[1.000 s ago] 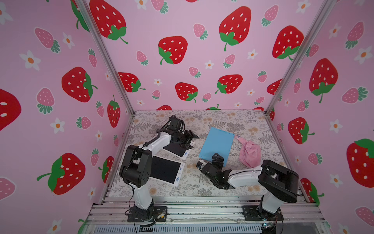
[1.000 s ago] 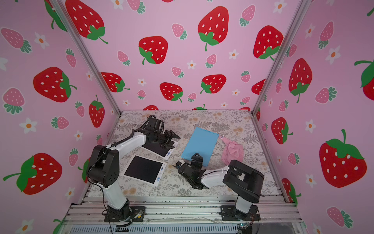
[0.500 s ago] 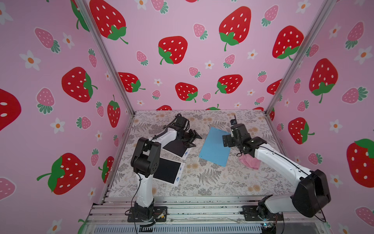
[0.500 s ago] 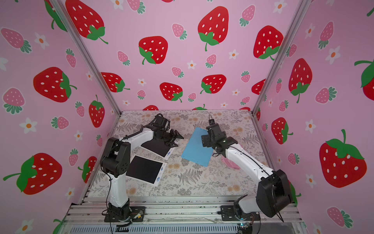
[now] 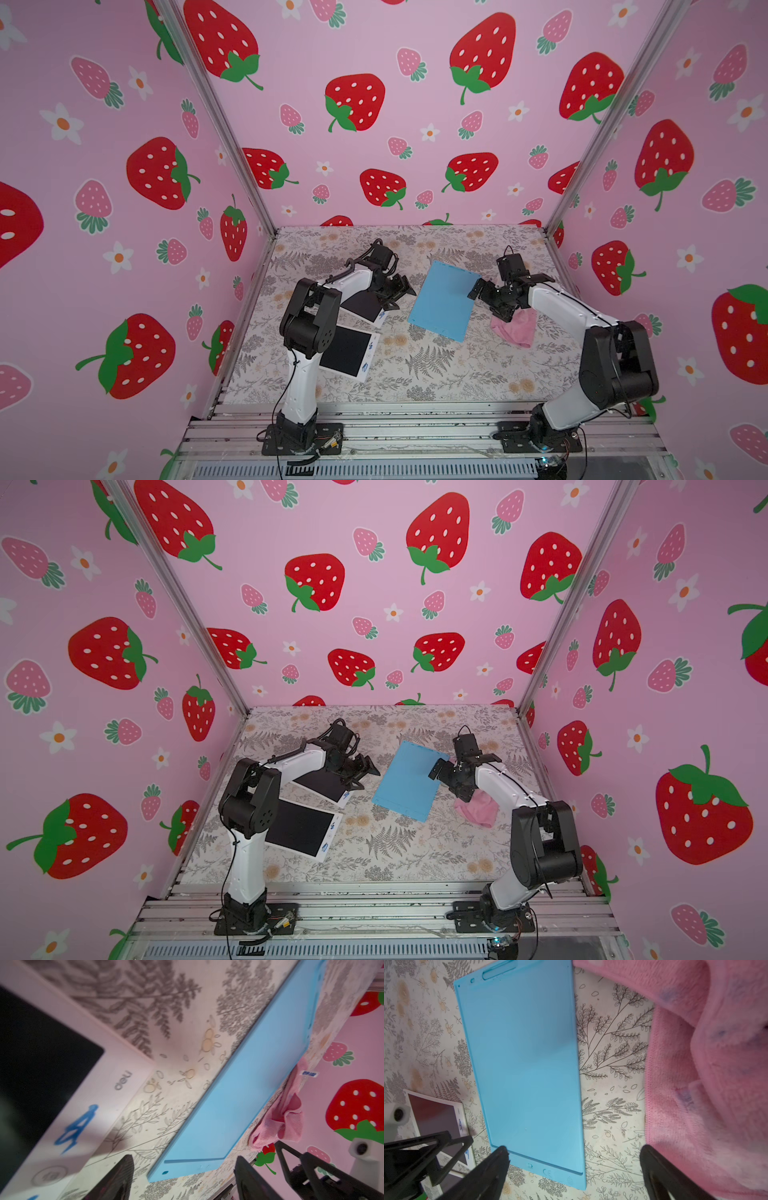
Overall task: Wipe the drawing tablet
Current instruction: Adjust the drawing tablet at the center of the board.
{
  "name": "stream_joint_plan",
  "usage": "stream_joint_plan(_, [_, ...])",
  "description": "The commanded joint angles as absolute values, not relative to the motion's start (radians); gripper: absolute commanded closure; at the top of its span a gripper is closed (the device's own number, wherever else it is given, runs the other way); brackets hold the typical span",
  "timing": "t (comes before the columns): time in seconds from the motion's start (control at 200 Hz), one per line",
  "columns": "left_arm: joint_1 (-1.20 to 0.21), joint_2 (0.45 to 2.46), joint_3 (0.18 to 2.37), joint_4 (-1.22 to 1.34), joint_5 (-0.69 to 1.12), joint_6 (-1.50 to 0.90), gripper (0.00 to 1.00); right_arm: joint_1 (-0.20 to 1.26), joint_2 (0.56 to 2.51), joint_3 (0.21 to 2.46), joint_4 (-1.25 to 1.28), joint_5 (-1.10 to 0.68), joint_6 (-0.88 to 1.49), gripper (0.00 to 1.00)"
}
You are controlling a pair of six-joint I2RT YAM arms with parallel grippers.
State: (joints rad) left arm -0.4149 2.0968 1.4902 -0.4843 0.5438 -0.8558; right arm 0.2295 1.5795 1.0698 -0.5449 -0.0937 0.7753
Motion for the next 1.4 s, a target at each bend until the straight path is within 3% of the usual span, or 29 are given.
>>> stream_joint_plan(0.0, [-0.409,2.084,1.465,-0.531,0.48,-0.804,0.23,0.218,1.586,1.048,-0.527,-0.151,0.815,0.0])
stream_joint_plan(0.305, [-0.314,2.105,1.416,-0.529,0.4,-0.756,0.23,0.147,1.659,1.038,-0.467,-0.236,0.807,0.01])
stream_joint_plan(0.555, [-0.238,2.1,1.435,-0.517,0.436,-0.742,0.23,0.126,1.791,1.139,-0.451,-0.276,0.772,0.01])
stream_joint_plan(0.905, [-0.386,2.182,1.534,-0.395,0.557,-0.889,0.25,0.144,1.891,1.259,-0.455,-0.308,0.804,0.06])
stream_joint_plan(1.171, [-0.421,2.226,1.523,-0.374,0.574,-0.907,0.24,0.147,1.976,1.33,-0.475,-0.319,0.825,0.07])
stream_joint_plan(1.396, [-0.471,2.198,1.436,-0.3,0.587,-0.954,0.24,0.147,1.913,1.326,-0.484,-0.262,0.811,0.06])
